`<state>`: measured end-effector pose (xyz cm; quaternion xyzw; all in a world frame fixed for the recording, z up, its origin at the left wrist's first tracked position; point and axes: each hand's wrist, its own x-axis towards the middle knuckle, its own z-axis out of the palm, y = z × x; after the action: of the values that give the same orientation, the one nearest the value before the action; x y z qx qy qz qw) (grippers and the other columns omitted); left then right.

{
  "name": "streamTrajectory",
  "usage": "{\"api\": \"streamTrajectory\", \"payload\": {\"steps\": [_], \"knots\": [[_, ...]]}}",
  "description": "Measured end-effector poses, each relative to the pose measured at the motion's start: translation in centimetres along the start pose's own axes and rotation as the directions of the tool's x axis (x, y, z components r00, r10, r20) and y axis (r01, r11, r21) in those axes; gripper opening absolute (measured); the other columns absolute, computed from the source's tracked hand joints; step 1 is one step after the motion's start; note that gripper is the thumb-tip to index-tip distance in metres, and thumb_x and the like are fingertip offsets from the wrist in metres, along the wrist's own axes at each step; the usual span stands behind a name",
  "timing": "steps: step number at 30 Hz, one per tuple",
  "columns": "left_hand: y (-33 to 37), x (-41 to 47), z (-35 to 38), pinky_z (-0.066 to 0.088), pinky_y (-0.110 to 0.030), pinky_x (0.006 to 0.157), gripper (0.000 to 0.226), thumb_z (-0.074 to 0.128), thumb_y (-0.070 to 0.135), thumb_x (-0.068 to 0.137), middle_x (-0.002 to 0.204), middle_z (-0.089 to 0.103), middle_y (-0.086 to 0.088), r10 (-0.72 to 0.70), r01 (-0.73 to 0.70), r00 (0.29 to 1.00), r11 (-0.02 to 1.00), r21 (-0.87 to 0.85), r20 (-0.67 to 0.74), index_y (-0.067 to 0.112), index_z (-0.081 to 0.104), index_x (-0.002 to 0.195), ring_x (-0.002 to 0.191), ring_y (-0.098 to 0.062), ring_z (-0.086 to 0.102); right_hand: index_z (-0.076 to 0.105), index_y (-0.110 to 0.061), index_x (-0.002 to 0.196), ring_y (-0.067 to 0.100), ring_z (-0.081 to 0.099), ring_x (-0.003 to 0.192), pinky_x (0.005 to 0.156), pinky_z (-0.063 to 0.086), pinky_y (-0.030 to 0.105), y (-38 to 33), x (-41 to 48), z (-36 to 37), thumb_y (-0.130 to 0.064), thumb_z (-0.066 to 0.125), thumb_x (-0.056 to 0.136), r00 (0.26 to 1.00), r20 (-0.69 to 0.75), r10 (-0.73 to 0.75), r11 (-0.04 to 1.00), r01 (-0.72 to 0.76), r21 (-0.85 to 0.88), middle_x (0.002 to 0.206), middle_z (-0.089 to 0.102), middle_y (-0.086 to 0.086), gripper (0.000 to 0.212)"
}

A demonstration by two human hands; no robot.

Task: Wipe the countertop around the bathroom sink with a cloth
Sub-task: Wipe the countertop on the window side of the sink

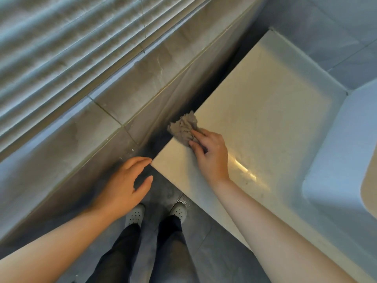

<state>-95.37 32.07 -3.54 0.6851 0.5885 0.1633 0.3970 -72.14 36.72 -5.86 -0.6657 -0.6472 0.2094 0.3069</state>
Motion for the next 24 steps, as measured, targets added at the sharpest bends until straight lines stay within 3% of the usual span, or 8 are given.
{"api": "streamTrajectory", "payload": {"steps": [5,8,10,12,17,20,24], "knots": [[-1.6,-1.6,-0.5,0.036,-0.005,0.077,0.050,0.055,0.033,0.091,0.136,0.040,0.015,-0.078,0.078,0.997,0.997,-0.003,0.014,0.022,0.045,0.138,0.117,-0.001,0.042,0.069,-0.023,0.112,0.011,0.057,0.101,0.090,0.043,0.024,-3.1,-2.7,-0.9,-0.016,0.069,0.083,0.984,0.133,0.121,0.966,-0.147,0.212,0.106,0.067,-0.012,0.029],[-2.1,-2.1,-0.8,0.044,-0.017,0.084,0.048,0.057,0.034,0.089,0.135,0.045,0.009,-0.116,0.117,0.993,0.993,-0.003,0.035,0.020,0.048,0.135,0.113,-0.004,0.048,0.069,-0.017,0.111,-0.004,0.059,0.092,0.084,0.045,0.011,-3.8,-1.6,-3.0,-0.012,0.070,0.082,0.978,0.023,0.208,0.935,-0.206,0.289,0.103,0.066,-0.014,0.030],[-2.6,-2.2,-1.0,0.047,-0.028,0.088,0.047,0.058,0.036,0.088,0.130,0.050,0.005,-0.134,0.133,0.990,0.991,0.011,0.035,0.019,0.052,0.132,0.103,-0.010,0.056,0.068,-0.013,0.113,-0.004,0.061,0.091,0.082,0.046,0.008,-3.6,0.2,-4.3,-0.012,0.069,0.083,0.964,-0.084,0.253,0.931,-0.219,0.292,0.104,0.066,-0.012,0.030],[-3.1,-2.2,-1.2,0.046,-0.027,0.087,0.046,0.058,0.036,0.088,0.127,0.052,0.003,-0.156,0.155,0.987,0.988,0.014,0.036,0.018,0.053,0.130,0.102,-0.012,0.058,0.067,-0.013,0.115,0.001,0.062,0.090,0.081,0.047,0.009,-3.3,2.1,-4.8,-0.013,0.067,0.086,0.952,-0.139,0.272,0.941,-0.233,0.245,0.102,0.064,-0.013,0.030],[-3.7,-2.5,-1.6,0.039,-0.019,0.088,0.043,0.060,0.029,0.089,0.125,0.055,0.002,-0.166,0.167,0.985,0.986,-0.015,0.044,0.014,0.055,0.129,0.109,-0.008,0.053,0.068,-0.020,0.116,0.012,0.060,0.098,0.089,0.050,0.031,-2.3,2.9,-0.8,-0.020,0.061,0.090,0.967,-0.130,0.221,0.974,-0.211,0.087,0.110,0.067,-0.009,0.027],[-3.8,-2.9,-1.9,0.038,-0.013,0.083,0.043,0.059,0.029,0.089,0.126,0.054,0.003,-0.174,0.177,0.982,0.983,-0.041,0.071,0.015,0.054,0.129,0.110,-0.007,0.053,0.066,-0.020,0.119,0.014,0.056,0.102,0.090,0.044,0.023,-2.9,0.7,1.3,-0.024,0.061,0.090,0.983,-0.094,0.155,0.987,-0.152,0.046,0.114,0.068,-0.004,0.029],[-4.0,-4.0,-2.5,0.037,-0.007,0.077,0.043,0.060,0.029,0.089,0.125,0.054,0.006,-0.183,0.188,0.979,0.980,-0.058,0.089,0.016,0.053,0.130,0.109,-0.006,0.053,0.066,-0.019,0.118,0.017,0.053,0.103,0.088,0.027,0.003,-4.7,-3.2,2.6,-0.022,0.064,0.088,0.996,-0.013,0.084,0.996,-0.083,0.012,0.111,0.069,-0.001,0.031]]}}
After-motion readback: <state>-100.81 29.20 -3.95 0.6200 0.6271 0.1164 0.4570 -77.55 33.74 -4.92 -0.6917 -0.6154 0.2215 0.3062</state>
